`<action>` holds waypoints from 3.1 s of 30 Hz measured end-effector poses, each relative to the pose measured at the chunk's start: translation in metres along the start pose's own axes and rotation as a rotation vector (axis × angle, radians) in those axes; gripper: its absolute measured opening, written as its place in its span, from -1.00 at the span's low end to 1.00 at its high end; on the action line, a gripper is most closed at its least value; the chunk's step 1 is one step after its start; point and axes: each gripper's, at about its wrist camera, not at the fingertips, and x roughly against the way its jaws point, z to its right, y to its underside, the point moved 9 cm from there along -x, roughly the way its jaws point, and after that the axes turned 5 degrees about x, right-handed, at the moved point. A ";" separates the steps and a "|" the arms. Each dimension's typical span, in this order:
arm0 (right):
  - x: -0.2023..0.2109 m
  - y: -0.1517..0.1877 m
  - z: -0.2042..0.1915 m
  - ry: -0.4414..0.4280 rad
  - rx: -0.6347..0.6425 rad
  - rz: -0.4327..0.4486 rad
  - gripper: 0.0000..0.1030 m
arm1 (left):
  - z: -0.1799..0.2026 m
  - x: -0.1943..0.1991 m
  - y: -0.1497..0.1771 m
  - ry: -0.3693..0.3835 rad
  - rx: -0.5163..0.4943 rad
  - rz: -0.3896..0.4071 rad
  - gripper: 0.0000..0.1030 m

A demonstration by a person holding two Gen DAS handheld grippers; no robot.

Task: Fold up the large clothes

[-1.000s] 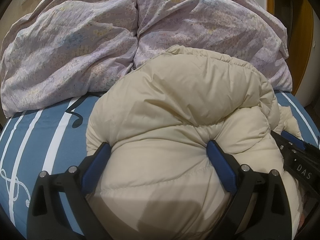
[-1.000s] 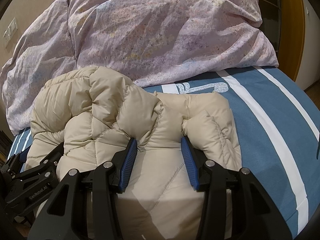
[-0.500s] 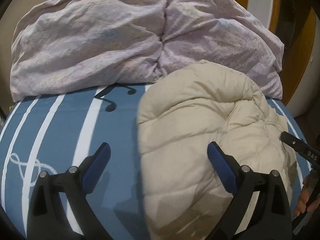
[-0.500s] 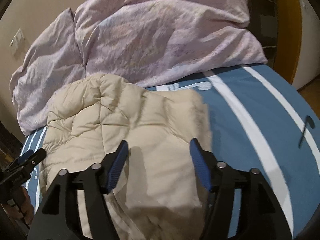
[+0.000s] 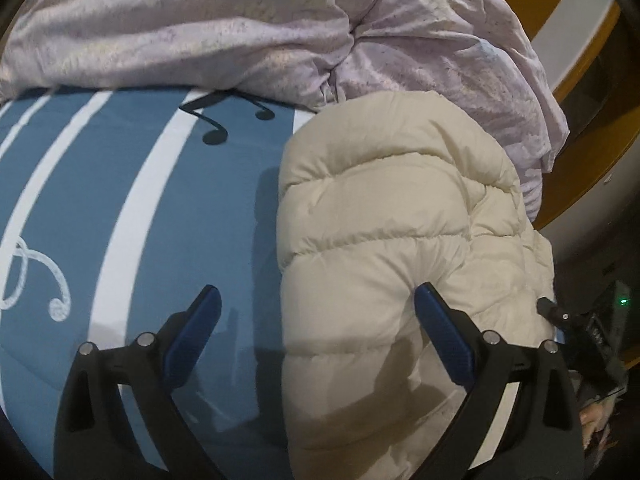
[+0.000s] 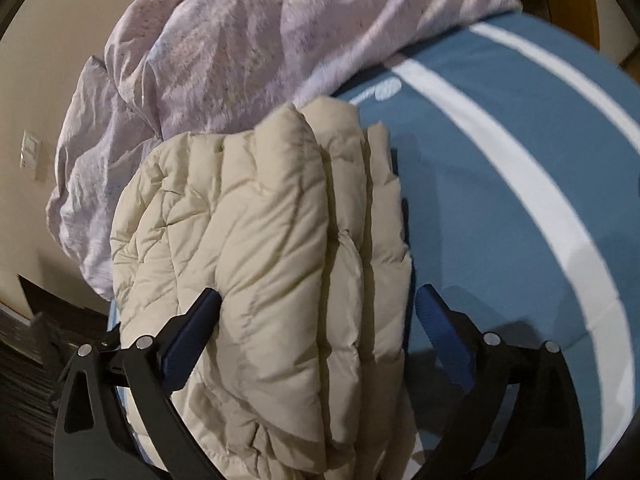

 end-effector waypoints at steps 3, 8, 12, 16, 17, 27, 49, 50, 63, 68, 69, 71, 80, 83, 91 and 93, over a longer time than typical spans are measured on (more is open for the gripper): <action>-0.005 0.000 0.000 -0.045 -0.019 -0.009 0.94 | 0.003 -0.002 0.001 0.007 -0.017 0.001 0.89; -0.009 0.002 -0.010 -0.114 -0.005 -0.029 0.90 | 0.008 -0.009 0.003 0.056 0.002 -0.019 0.87; -0.015 0.008 -0.016 -0.199 -0.041 -0.051 0.43 | 0.010 -0.015 0.008 0.161 0.091 -0.060 0.68; -0.008 0.008 -0.024 -0.261 -0.037 -0.028 -0.03 | 0.013 -0.009 0.006 0.247 0.131 -0.060 0.10; -0.005 0.007 -0.027 -0.270 -0.030 -0.022 -0.15 | 0.014 -0.006 0.005 0.254 0.121 -0.051 -0.05; 0.005 -0.001 -0.098 -0.344 0.109 0.033 -0.50 | -0.005 0.054 -0.027 0.268 0.100 0.077 -0.43; -0.068 0.020 -0.150 -0.131 0.299 -0.029 -0.17 | -0.083 0.066 -0.055 -0.059 -0.065 0.200 -0.14; -0.064 0.019 -0.148 -0.091 0.313 -0.022 0.04 | -0.083 0.069 -0.055 -0.089 -0.087 0.213 -0.05; -0.011 -0.003 -0.189 0.046 0.556 0.189 0.05 | -0.050 0.106 -0.073 -0.136 -0.147 0.303 0.54; -0.029 0.012 -0.200 0.077 0.646 0.175 -0.19 | -0.026 0.089 -0.066 -0.184 -0.220 0.300 0.54; -0.033 0.013 -0.199 0.090 0.656 0.174 -0.19 | -0.025 0.084 -0.065 -0.207 -0.233 0.297 0.54; -0.051 0.015 -0.188 0.161 0.674 0.142 -0.23 | -0.028 0.068 -0.065 -0.278 -0.263 0.278 0.54; -0.084 0.017 -0.152 0.171 0.591 0.059 -0.30 | -0.045 0.028 -0.065 -0.326 -0.275 0.228 0.55; -0.087 0.017 -0.148 0.166 0.579 0.054 -0.30 | -0.047 0.019 -0.065 -0.337 -0.275 0.223 0.57; -0.093 0.016 -0.142 0.155 0.557 0.039 -0.30 | -0.048 0.004 -0.065 -0.355 -0.278 0.220 0.60; -0.094 0.016 -0.142 0.154 0.554 0.040 -0.30 | -0.048 0.002 -0.065 -0.356 -0.278 0.224 0.61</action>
